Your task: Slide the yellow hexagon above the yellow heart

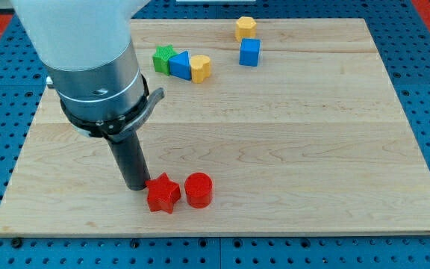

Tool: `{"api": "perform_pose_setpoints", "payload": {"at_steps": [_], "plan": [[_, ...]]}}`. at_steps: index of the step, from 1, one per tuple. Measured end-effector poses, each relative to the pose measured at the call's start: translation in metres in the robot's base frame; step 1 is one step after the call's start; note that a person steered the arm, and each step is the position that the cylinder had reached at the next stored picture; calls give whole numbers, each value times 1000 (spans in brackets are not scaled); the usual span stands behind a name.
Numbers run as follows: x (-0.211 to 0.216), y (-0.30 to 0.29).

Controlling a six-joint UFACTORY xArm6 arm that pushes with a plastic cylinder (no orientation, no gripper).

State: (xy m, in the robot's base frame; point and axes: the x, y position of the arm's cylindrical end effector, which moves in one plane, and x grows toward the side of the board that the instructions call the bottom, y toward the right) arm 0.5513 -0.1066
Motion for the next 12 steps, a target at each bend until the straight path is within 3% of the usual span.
{"api": "perform_pose_setpoints", "payload": {"at_steps": [3,10,12], "plan": [[-42,-8],[-53,-11],[-77,-11]]}}
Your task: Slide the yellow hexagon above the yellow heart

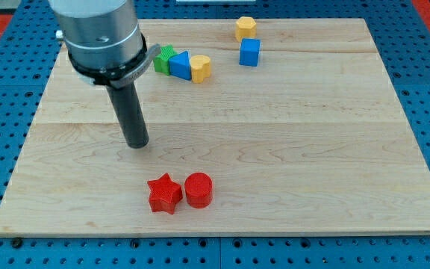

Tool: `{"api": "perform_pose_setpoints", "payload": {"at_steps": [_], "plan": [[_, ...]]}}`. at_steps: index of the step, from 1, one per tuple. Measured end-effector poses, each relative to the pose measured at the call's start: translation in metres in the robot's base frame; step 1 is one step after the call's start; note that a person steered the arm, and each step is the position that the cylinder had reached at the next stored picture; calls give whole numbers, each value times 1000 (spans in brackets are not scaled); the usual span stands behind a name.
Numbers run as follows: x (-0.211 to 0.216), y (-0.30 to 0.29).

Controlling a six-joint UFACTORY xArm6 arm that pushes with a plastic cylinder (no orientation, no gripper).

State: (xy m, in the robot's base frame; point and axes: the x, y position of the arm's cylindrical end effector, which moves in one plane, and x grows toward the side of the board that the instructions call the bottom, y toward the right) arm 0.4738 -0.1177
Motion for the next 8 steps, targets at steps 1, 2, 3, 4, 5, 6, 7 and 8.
{"api": "perform_pose_setpoints", "payload": {"at_steps": [1,2,3,4,5,6,7,8], "plan": [[-22,14],[-51,78],[-54,166],[-70,272],[-114,365],[-164,429],[-213,450],[-252,390]]}}
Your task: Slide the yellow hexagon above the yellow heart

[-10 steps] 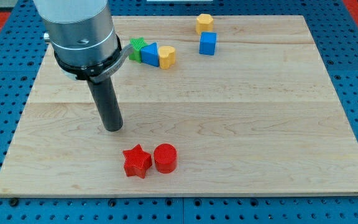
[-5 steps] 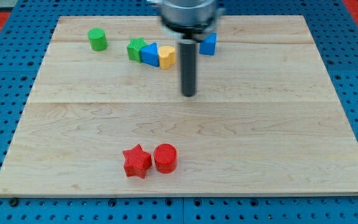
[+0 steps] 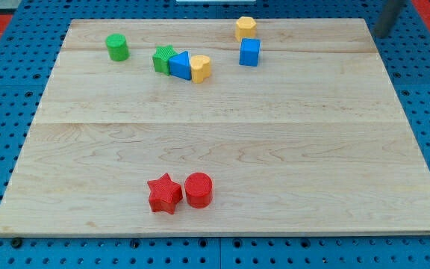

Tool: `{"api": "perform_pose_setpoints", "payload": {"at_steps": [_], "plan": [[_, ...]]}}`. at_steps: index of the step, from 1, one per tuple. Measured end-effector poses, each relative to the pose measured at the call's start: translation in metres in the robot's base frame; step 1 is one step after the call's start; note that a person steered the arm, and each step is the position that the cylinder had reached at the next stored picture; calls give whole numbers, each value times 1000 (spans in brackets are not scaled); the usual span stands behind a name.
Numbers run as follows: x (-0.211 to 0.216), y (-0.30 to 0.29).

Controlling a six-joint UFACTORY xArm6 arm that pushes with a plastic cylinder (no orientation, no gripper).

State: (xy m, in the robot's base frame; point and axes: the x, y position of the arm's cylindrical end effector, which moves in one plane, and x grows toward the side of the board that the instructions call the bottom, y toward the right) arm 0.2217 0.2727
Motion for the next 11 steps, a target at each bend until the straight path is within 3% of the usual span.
{"api": "perform_pose_setpoints", "payload": {"at_steps": [1,3,8,10,11], "plan": [[-30,-77],[-25,-179],[-20,-206],[-10,-275],[40,-288]]}}
